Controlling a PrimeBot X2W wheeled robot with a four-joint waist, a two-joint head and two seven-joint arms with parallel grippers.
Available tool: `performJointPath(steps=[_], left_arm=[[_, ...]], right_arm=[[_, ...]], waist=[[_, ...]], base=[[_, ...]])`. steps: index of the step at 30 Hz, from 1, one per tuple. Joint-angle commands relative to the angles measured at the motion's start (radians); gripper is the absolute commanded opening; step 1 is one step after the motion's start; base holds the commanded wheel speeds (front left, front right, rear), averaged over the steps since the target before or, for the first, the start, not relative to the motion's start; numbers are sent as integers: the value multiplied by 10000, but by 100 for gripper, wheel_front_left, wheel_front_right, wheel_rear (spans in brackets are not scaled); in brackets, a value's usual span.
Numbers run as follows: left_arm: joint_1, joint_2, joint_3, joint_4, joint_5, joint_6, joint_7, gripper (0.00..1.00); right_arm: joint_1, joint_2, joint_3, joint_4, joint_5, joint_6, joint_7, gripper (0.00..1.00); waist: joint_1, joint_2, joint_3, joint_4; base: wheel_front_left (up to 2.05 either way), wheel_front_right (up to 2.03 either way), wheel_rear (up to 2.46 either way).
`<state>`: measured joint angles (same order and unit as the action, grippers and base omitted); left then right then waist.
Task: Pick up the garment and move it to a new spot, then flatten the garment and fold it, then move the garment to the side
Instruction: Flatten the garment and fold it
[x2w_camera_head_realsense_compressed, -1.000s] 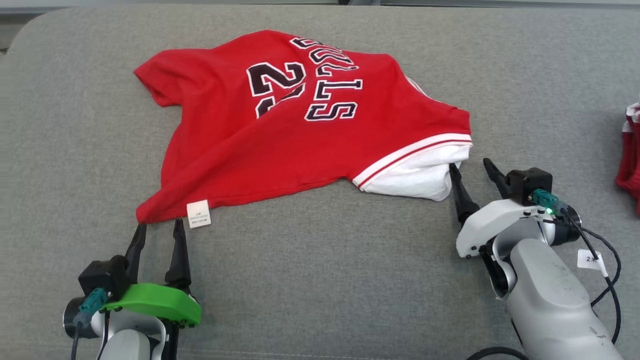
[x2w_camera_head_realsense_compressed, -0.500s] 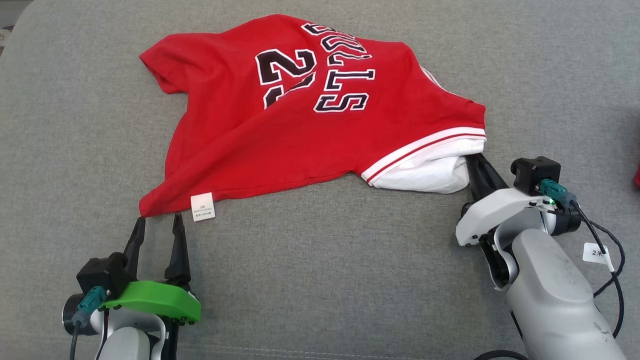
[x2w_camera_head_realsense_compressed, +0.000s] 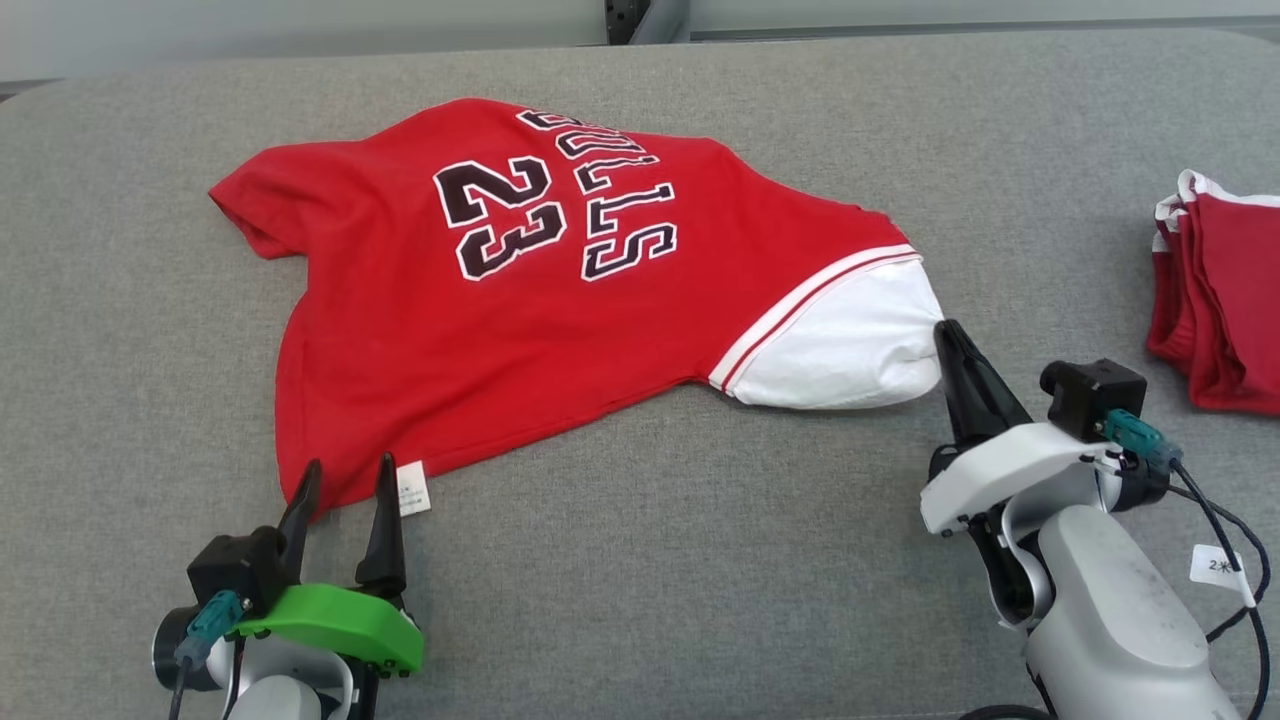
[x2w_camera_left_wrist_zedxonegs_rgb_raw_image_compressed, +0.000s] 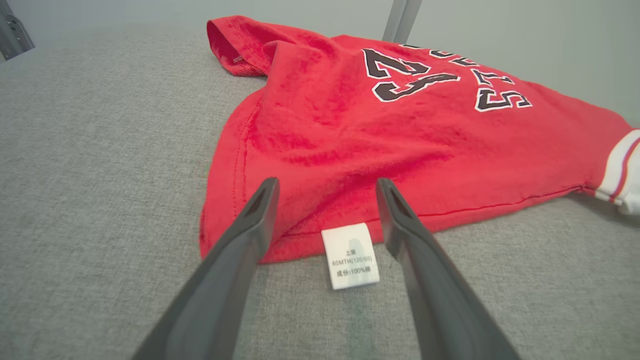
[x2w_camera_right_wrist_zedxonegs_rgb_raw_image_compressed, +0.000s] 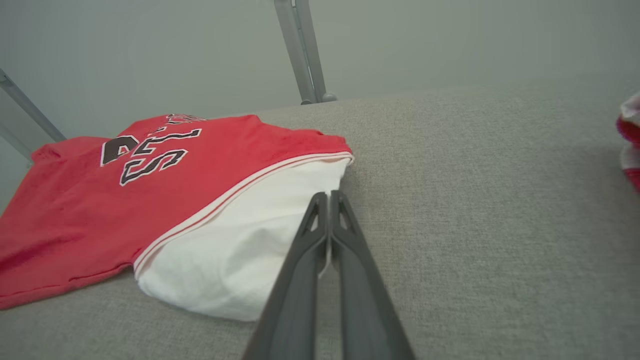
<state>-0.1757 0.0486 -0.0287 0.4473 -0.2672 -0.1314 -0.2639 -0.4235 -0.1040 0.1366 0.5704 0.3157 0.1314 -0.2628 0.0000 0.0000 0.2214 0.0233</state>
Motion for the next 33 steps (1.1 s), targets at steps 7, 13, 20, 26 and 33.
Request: performJointPath(steps=[7, 13, 20, 26, 33], left_arm=[[574, 41, 151, 251, -53, 17, -1, 100], [768, 39, 120, 458, -64, 17, -1, 100], [954, 41, 143, 677, 61, 37, -1, 100], [1327, 41, 330, 614, 175, 180, -1, 100], [1796, 41, 544, 401, 464, 380, -1, 100]], right_arm=[[1182, 35, -711, -614, 29, -15, -25, 0], [1923, 255, -1477, -847, -265, -15, -25, 0], [1902, 459, -2524, -255, -2067, -15, -26, 100], [2556, 515, -2505, -420, -2210, -15, -26, 100], [3141, 512, -1939, -888, -1784, -15, -26, 100]], waist=[[0, 0, -716, -249], [0, 0, -1020, -372], [0, 0, -1391, -357], [0, 0, -1889, -421], [0, 0, -2217, -611]], base=[[0, 0, 0], [0, 0, 0], [0, 0, 0], [0, 0, 0], [0, 0, 0]])
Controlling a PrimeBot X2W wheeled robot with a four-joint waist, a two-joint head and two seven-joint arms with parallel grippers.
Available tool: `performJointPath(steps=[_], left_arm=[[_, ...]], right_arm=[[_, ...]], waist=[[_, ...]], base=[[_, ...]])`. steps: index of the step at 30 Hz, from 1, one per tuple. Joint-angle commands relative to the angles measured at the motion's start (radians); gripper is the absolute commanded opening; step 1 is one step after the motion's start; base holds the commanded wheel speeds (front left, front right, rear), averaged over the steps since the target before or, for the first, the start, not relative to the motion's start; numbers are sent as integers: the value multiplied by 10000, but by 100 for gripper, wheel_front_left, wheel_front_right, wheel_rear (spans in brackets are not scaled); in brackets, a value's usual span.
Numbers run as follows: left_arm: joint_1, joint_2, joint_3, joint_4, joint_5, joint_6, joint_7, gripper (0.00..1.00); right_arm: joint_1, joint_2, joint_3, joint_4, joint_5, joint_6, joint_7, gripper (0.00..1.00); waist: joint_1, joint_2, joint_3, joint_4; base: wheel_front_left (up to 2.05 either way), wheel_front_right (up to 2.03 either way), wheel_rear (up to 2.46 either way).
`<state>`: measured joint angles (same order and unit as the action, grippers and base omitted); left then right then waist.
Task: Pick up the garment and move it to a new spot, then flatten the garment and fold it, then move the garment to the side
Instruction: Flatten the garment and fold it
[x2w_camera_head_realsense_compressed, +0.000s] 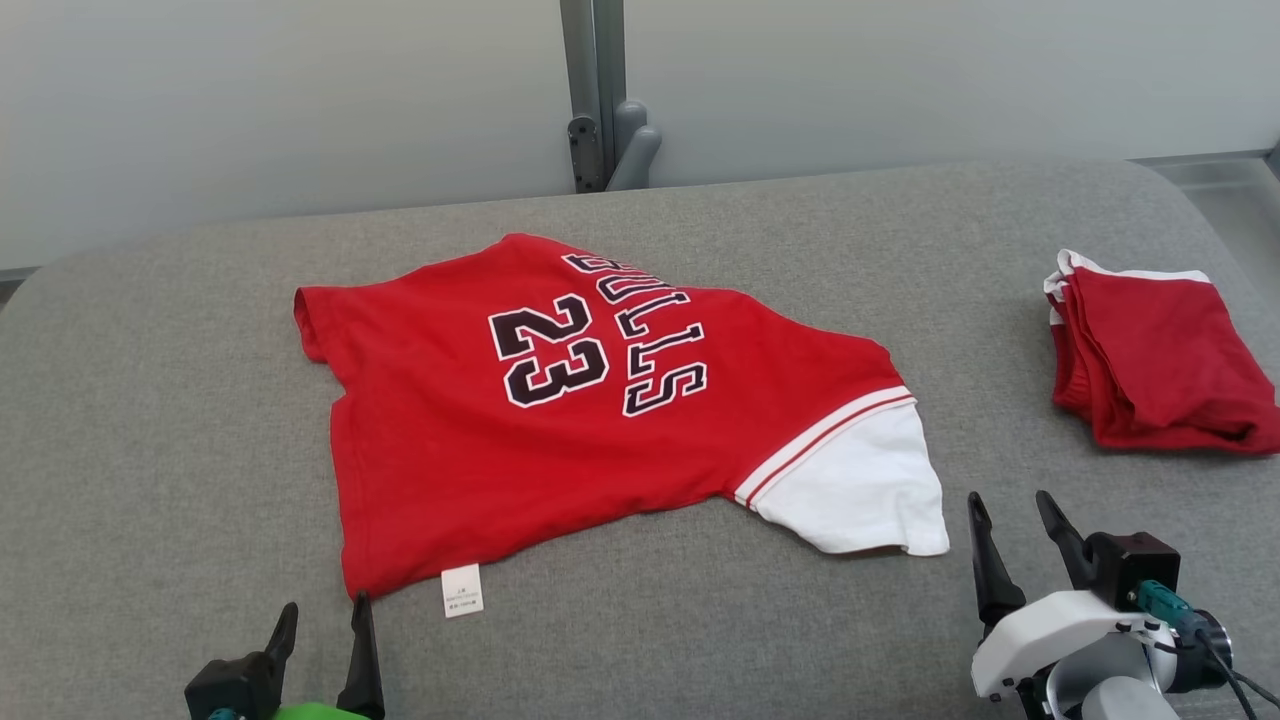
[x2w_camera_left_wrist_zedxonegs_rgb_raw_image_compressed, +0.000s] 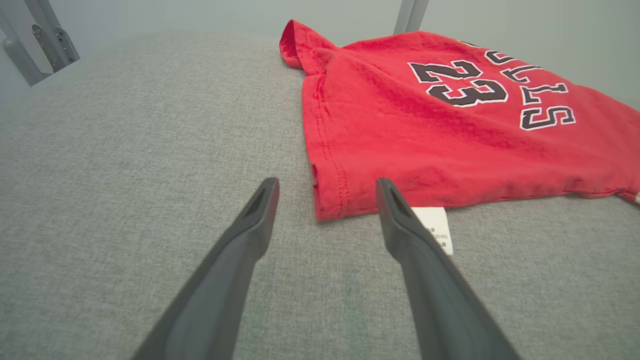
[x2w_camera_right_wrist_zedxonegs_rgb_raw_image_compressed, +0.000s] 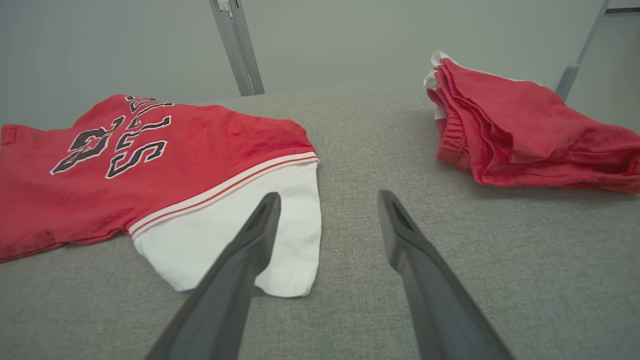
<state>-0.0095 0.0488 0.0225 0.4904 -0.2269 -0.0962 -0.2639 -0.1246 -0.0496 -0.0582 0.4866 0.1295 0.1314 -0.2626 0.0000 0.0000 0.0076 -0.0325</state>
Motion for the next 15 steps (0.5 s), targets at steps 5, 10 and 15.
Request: performJointPath(steps=[5, 10, 15], left_arm=[[281, 39, 54, -67, 65, 73, -1, 100], [216, 39, -65, -103, -72, 55, 0, 100], [-156, 39, -219, -71, -63, -11, 0, 100]], right_arm=[[416, -31, 97, -179, 199, -15, -28, 100], [398, -31, 191, -187, 255, -15, -28, 100], [120, -33, 378, -5, 280, -15, -28, 100]], waist=[[0, 0, -203, -54], [0, 0, 14, -77], [0, 0, 611, -95]], base=[[0, 0, 0], [0, 0, 0], [0, 0, 0]])
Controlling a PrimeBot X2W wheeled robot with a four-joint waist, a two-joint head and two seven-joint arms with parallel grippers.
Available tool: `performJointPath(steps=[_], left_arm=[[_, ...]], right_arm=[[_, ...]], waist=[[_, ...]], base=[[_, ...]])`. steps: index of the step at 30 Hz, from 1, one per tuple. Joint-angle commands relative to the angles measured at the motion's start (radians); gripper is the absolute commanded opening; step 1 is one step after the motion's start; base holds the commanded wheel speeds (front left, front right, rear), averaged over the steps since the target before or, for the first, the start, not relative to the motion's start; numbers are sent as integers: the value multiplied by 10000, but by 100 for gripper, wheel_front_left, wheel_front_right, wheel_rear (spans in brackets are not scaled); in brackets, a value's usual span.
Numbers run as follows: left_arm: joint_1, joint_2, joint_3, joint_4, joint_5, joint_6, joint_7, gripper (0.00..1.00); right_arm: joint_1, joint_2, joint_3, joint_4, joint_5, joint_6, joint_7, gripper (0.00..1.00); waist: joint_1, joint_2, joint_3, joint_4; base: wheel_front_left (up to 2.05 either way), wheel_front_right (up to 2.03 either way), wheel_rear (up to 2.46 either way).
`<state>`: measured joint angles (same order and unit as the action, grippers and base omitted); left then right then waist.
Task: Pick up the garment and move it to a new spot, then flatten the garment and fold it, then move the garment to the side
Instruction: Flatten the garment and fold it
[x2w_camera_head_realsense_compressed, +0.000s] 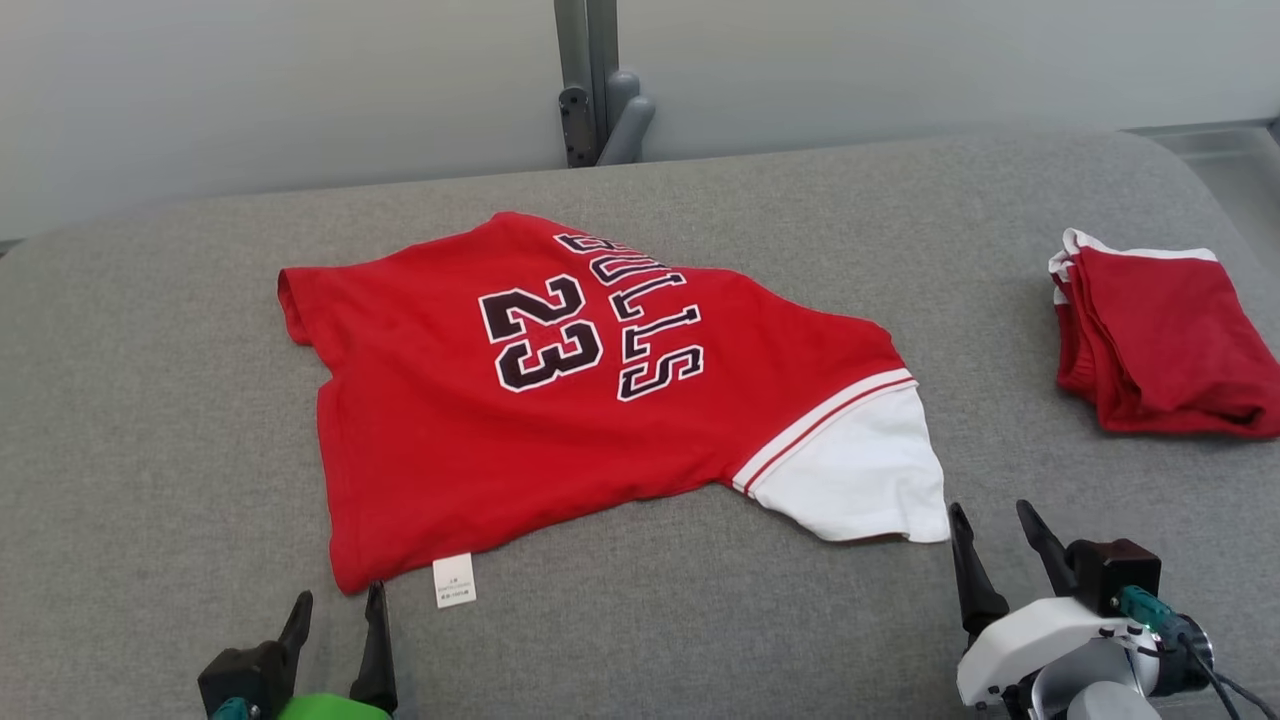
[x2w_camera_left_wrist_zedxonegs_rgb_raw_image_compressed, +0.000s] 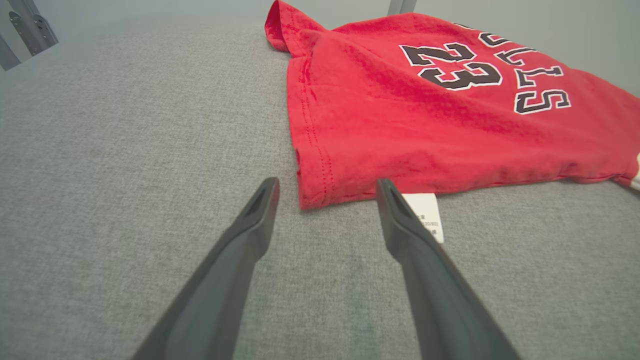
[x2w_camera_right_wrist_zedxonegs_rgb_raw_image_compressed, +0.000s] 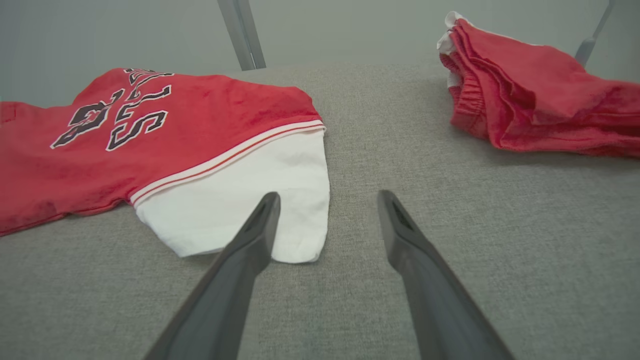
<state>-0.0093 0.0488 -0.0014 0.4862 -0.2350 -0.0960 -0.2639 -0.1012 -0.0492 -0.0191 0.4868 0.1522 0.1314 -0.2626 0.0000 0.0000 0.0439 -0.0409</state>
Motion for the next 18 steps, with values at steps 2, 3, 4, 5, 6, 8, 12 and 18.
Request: performJointPath(steps=[2, 3, 4, 5, 6, 8, 12, 18], left_arm=[[-300, 39, -20, -21, 72, -48, 0, 100], [-363, 39, -33, -16, 93, -67, 0, 100], [-438, 39, -47, -10, 107, -84, 0, 100], [-518, 39, -63, -5, 137, -90, 0, 100], [-585, 39, -69, -9, 154, -88, 0, 100], [-686, 39, -67, -18, 228, -128, 0, 100], [-861, 37, -1, 17, 368, -177, 0, 100], [-1003, 39, 68, 39, 405, -253, 0, 100]], right_arm=[[-226, -36, 52, 106, 76, -15, -28, 100], [-289, -35, 85, 194, 117, -15, -26, 100], [-362, -35, 124, 268, 160, -15, -28, 100], [-468, -35, 153, 350, 232, -15, -26, 100], [-557, -36, 154, 464, 389, -15, -28, 100], [-754, -34, 140, 713, 549, -15, -28, 100], [-1143, -33, 264, 1247, 670, -15, -28, 100], [-1383, -17, 725, 2217, 508, -9, 3, 38]], waist=[[0, 0, 501, 6], [0, 0, 612, 20], [0, 0, 723, 37], [0, 0, 820, 49], [0, 0, 908, 68], [0, 0, 1077, 112], [0, 0, 1312, 216], [0, 0, 1504, 373]], base=[[0, 0, 0], [0, 0, 0], [0, 0, 0], [0, 0, 0], [0, 0, 0], [0, 0, 0], [0, 0, 0], [0, 0, 0]])
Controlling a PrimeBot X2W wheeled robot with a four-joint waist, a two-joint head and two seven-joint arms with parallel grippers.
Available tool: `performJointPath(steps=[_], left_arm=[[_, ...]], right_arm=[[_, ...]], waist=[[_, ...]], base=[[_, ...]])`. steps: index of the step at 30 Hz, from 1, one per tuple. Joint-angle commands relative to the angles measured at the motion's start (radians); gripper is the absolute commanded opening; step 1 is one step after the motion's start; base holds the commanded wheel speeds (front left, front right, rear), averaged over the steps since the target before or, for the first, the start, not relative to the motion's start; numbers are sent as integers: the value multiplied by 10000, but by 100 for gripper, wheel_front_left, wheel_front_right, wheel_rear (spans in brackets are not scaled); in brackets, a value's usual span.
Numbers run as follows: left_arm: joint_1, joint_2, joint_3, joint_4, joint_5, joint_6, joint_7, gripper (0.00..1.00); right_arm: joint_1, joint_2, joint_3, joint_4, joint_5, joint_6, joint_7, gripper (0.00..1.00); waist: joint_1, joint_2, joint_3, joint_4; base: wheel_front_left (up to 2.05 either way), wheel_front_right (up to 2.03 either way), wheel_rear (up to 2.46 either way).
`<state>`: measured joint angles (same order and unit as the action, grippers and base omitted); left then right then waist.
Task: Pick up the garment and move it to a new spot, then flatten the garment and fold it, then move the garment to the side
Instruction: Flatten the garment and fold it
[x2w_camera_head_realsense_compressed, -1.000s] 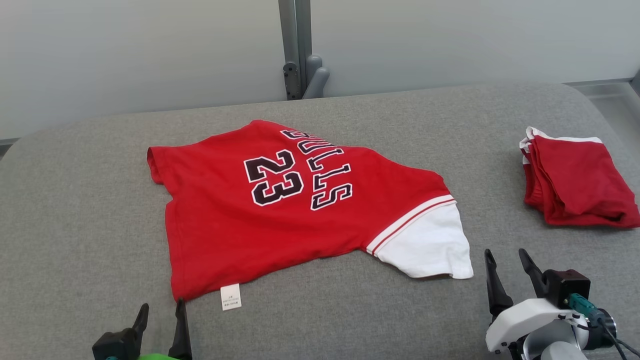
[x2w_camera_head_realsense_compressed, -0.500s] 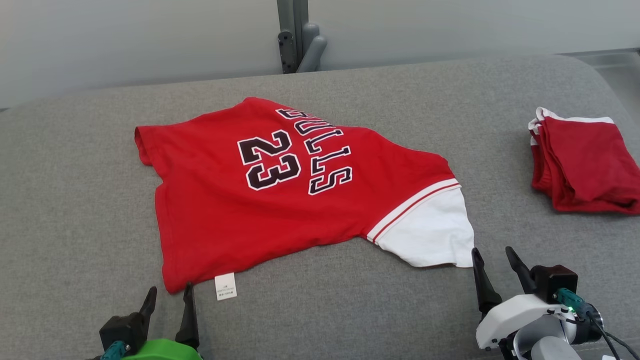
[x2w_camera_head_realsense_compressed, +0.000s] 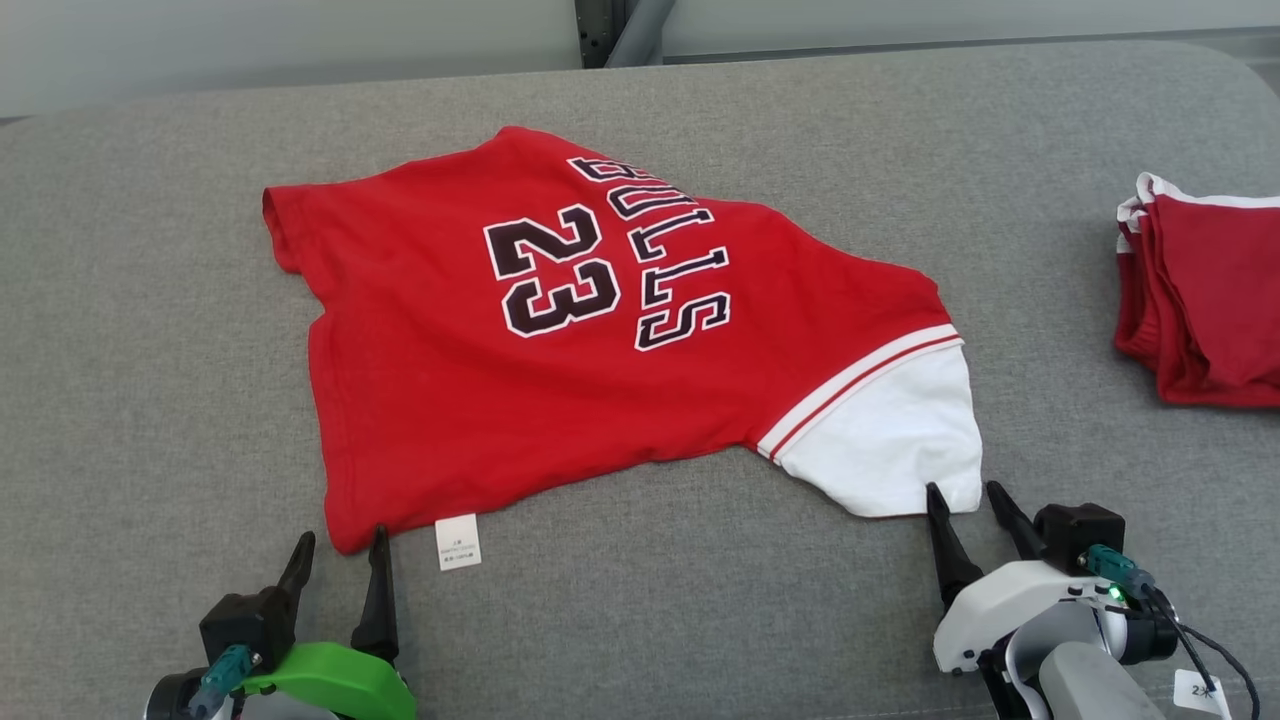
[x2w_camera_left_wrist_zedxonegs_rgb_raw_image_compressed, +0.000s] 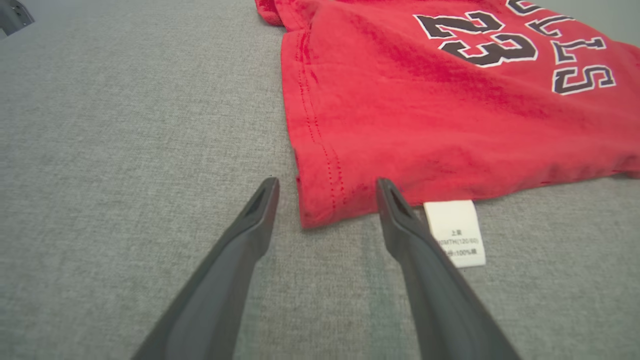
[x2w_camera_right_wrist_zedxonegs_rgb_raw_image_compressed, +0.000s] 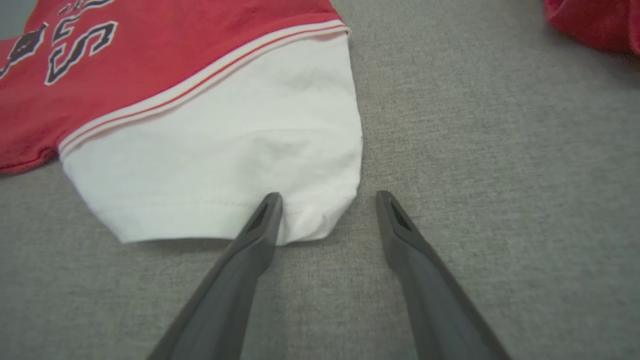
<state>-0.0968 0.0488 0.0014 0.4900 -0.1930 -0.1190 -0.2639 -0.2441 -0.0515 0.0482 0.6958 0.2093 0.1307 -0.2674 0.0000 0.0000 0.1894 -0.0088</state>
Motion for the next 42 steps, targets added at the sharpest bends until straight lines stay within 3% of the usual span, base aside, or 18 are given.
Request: performJointPath(steps=[1, 2, 14, 28, 30, 36, 42], left_arm=[[-133, 39, 44, -5, -44, -32, 0, 100], [-129, 39, 56, -10, -81, -35, 0, 100], [-189, 37, 37, 121, -635, -78, 0, 100], [-404, 39, 226, 444, -1153, -125, 7, 100], [-409, 34, 49, 319, -1168, -123, 7, 0], [-168, 36, -320, 18, -1381, -125, 3, 0], [212, 293, -378, -1658, -1617, -125, 0, 0]], right_arm=[[89, 10, 50, 260, -101, -2, 60, 16], [113, 17, 28, 314, -120, -2, 89, 0], [599, -20, -910, -1065, -411, -9, 36, 0], [695, -21, -940, -1599, -354, -9, 33, 0], [659, -23, -954, -1628, -348, -11, 34, 0], [676, -23, -1107, -1713, -294, -9, 34, 0], [550, -20, -1344, -2510, 248, -9, 31, 0]], waist=[[0, 0, 53, 60], [0, 0, 63, 59], [0, 0, 131, -316], [0, 0, 473, -725], [0, 0, 480, -750], [0, 0, 214, -705], [0, 0, -635, -487]], base=[[0, 0, 0], [0, 0, 0], [0, 0, 0], [0, 0, 0], [0, 0, 0], [0, 0, 0], [0, 0, 0]])
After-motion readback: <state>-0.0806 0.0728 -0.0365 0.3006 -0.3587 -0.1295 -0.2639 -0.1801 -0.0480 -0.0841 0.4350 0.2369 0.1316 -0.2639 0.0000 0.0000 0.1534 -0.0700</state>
